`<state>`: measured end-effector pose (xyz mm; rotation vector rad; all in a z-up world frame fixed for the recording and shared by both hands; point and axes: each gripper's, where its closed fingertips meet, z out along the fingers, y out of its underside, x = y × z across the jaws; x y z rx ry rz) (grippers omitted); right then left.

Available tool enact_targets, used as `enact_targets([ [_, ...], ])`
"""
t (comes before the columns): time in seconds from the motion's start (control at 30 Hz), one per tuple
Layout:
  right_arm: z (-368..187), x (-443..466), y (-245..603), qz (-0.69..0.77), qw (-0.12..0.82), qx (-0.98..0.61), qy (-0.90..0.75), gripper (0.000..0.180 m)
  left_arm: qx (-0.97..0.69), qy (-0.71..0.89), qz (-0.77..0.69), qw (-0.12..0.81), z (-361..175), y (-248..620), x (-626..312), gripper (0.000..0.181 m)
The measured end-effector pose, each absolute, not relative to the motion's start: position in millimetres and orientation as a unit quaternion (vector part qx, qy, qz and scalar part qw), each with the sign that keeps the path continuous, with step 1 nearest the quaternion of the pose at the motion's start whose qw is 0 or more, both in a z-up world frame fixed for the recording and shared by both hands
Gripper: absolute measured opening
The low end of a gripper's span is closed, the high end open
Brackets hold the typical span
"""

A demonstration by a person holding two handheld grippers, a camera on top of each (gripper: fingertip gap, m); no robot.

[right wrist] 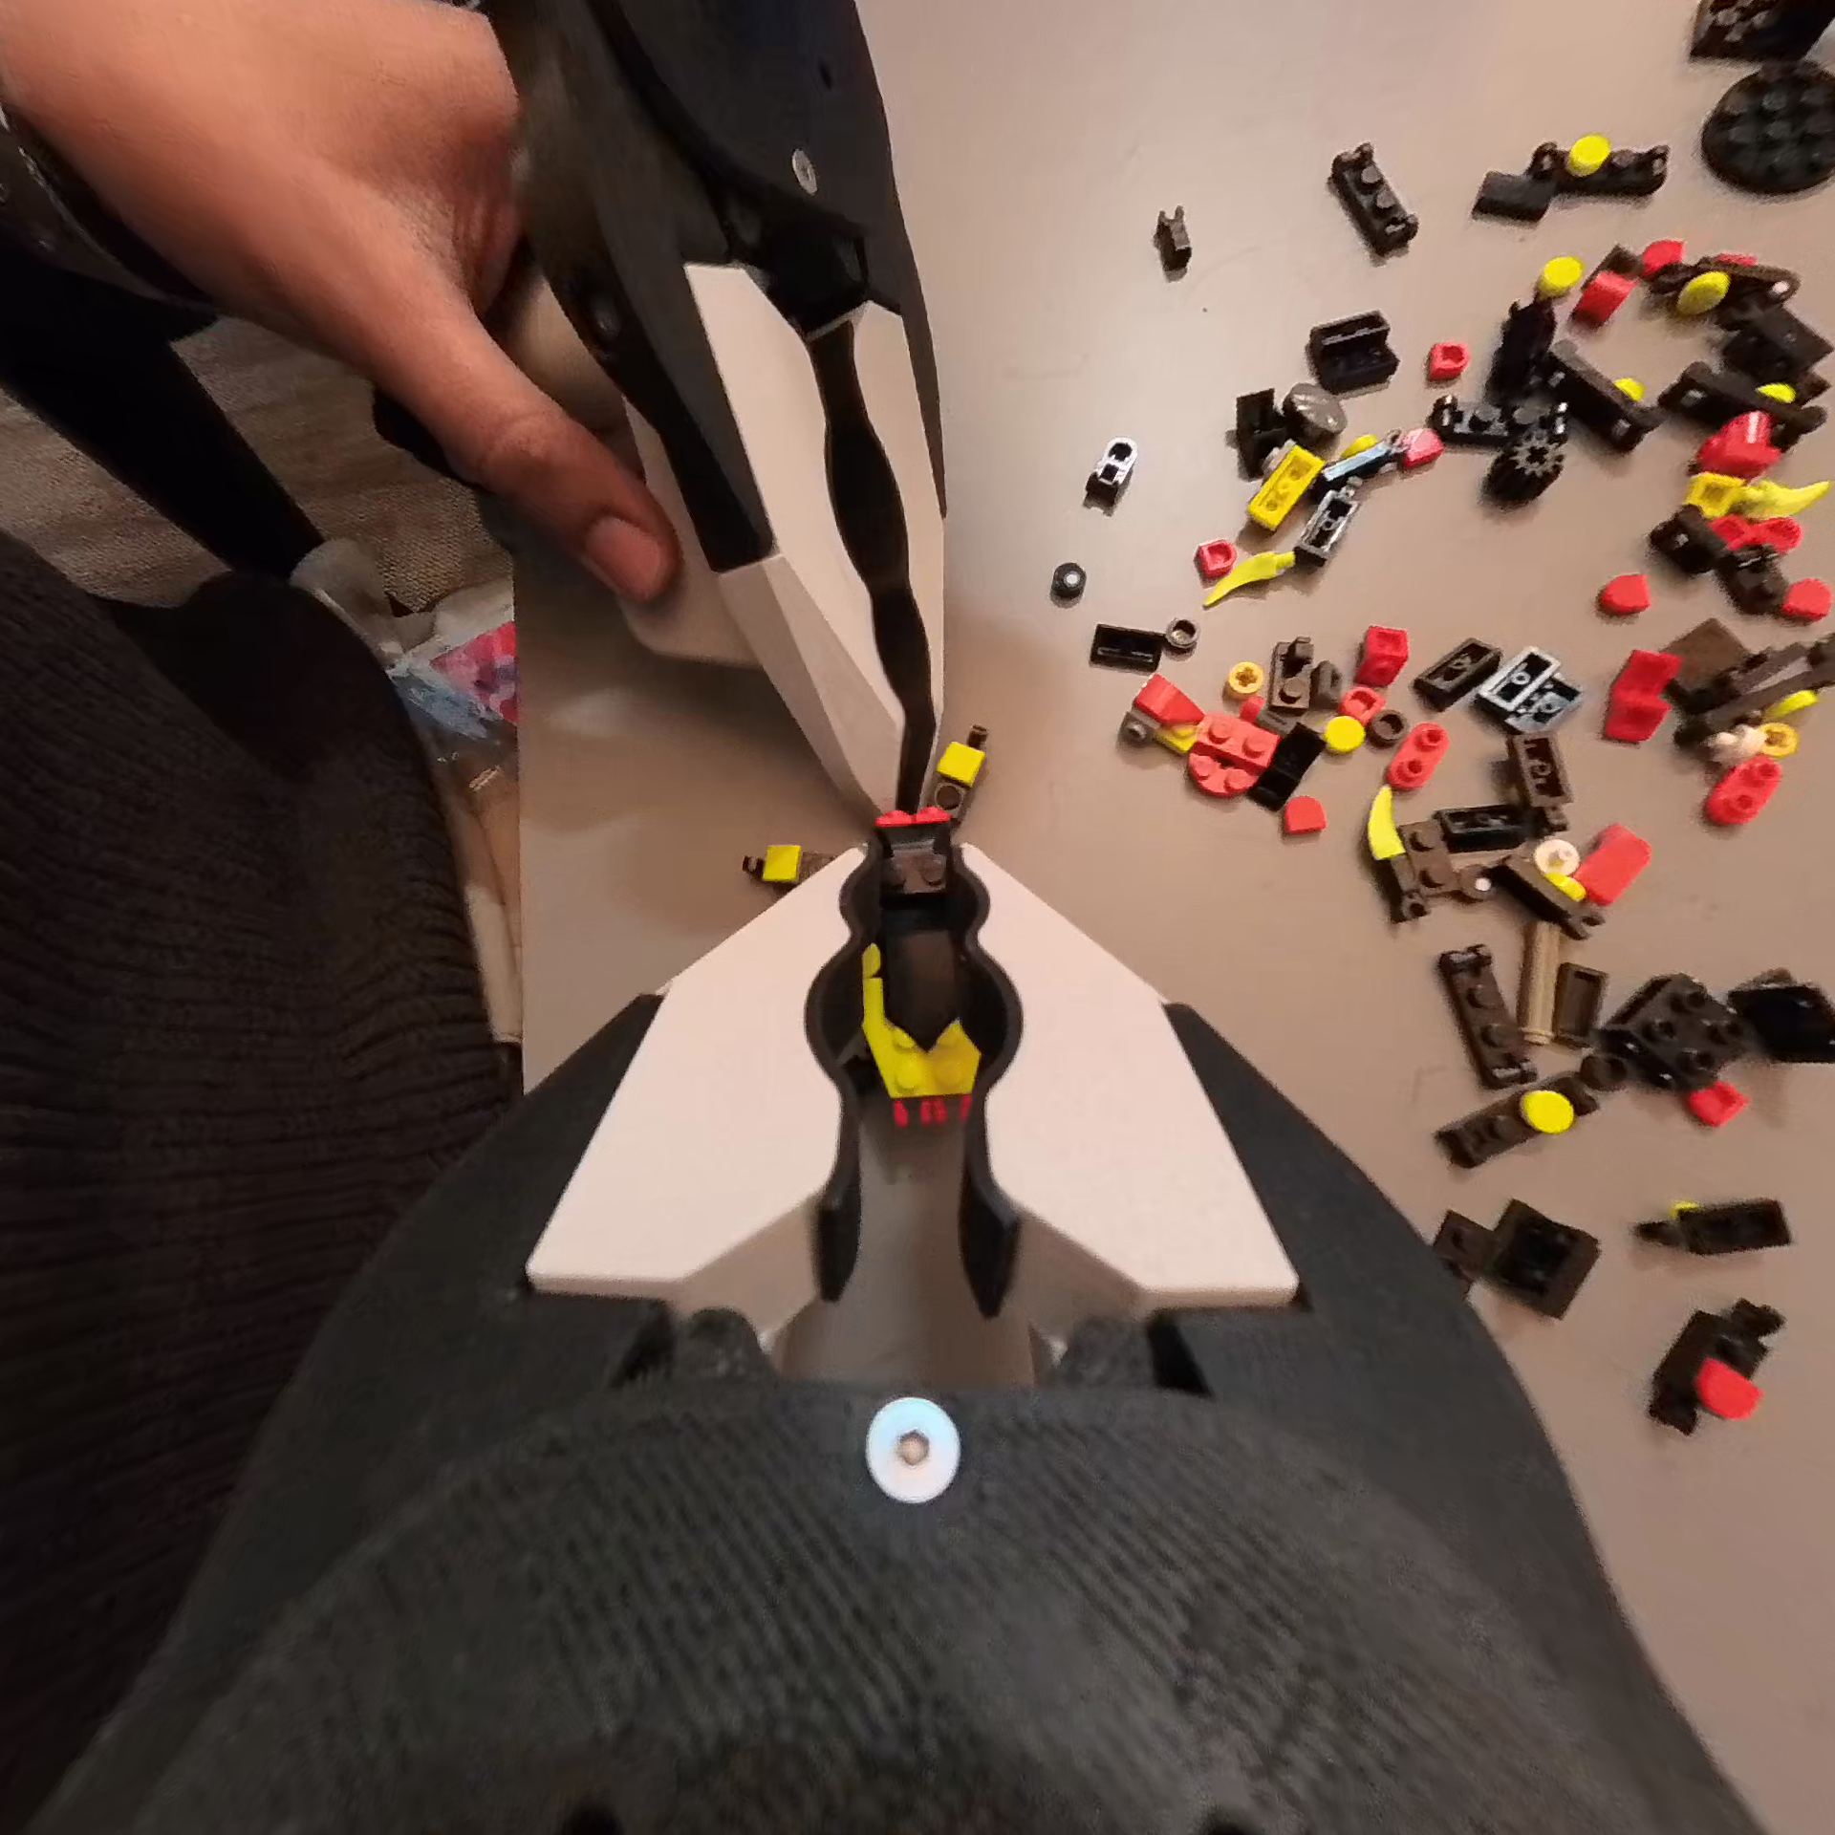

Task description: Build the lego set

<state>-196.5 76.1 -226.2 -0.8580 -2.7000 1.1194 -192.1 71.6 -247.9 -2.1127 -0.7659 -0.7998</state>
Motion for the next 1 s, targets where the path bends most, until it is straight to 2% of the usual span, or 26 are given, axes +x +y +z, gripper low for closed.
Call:
enact_targets([
  [0.43, -226.4, -197.0, 73.5, 0.374, 0.035, -0.27, -0.887, 0.011, -0.823, -0.296, -0.312, 0.372, -248.3, 74.3, -192.3, 0.0],
  [1.0, -227.4, -193.2, 75.0, 0.317, 0.062, -0.268, -0.908, 0.011, -0.816, -0.306, -0.319, 0.373, -248.3, 73.3, -192.7, 0.0],
])
